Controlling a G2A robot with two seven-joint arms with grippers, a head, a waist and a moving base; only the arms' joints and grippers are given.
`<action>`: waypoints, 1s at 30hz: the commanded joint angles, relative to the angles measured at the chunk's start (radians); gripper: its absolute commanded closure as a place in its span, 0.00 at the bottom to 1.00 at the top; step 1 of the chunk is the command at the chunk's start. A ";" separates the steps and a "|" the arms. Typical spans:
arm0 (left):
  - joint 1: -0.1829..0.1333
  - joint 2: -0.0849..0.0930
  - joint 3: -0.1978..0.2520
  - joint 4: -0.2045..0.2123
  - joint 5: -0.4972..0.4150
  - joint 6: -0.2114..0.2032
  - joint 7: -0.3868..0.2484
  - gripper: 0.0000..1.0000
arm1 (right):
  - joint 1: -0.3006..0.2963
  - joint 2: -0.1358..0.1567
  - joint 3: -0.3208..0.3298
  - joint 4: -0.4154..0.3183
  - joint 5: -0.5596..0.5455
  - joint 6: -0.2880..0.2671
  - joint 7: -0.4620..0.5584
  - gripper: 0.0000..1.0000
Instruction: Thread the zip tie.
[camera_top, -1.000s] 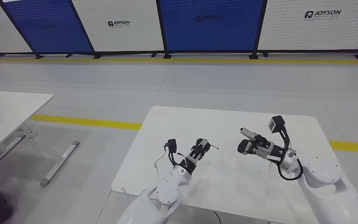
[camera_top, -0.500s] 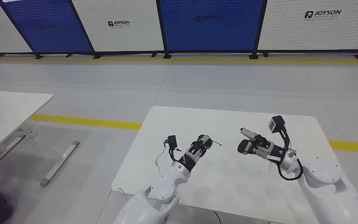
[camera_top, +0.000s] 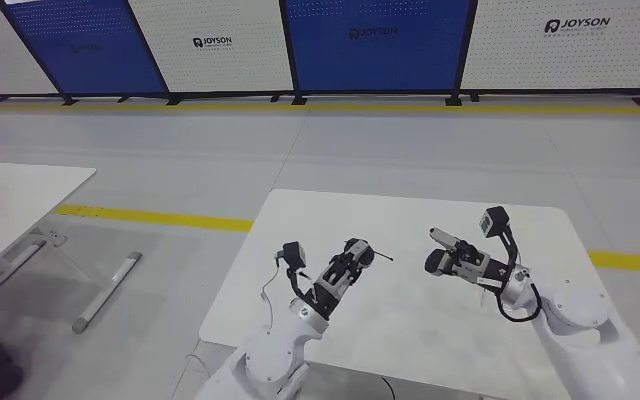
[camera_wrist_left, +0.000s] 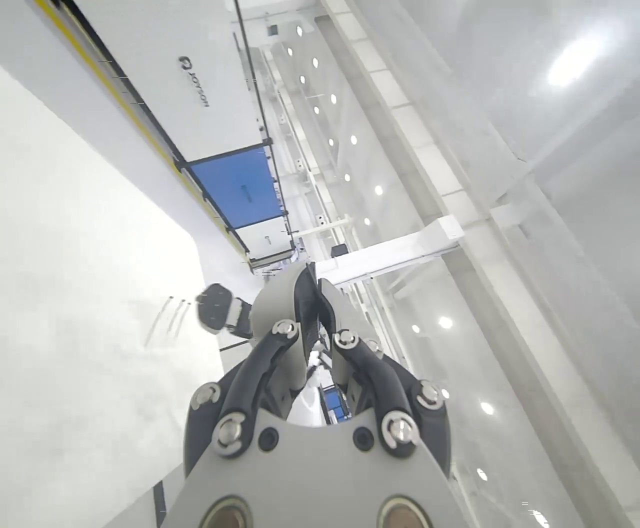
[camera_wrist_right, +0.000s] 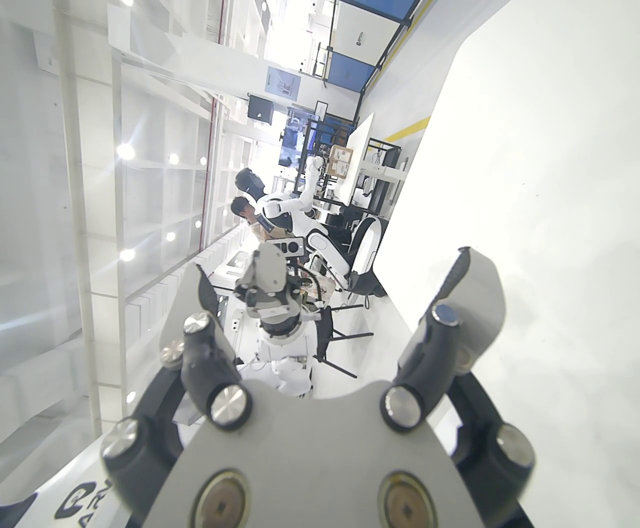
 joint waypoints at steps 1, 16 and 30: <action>-0.032 -0.006 0.015 0.081 0.006 0.023 0.027 1.00 | 0.000 0.000 0.000 0.000 0.000 0.000 0.000 0.00; -0.200 -0.051 0.102 0.400 -0.085 0.009 0.069 1.00 | 0.000 0.000 0.000 0.000 0.000 0.000 0.000 0.00; 0.041 -0.010 -0.006 -0.003 -0.018 -0.075 -0.074 1.00 | 0.000 0.000 0.000 0.000 0.000 0.000 0.000 0.00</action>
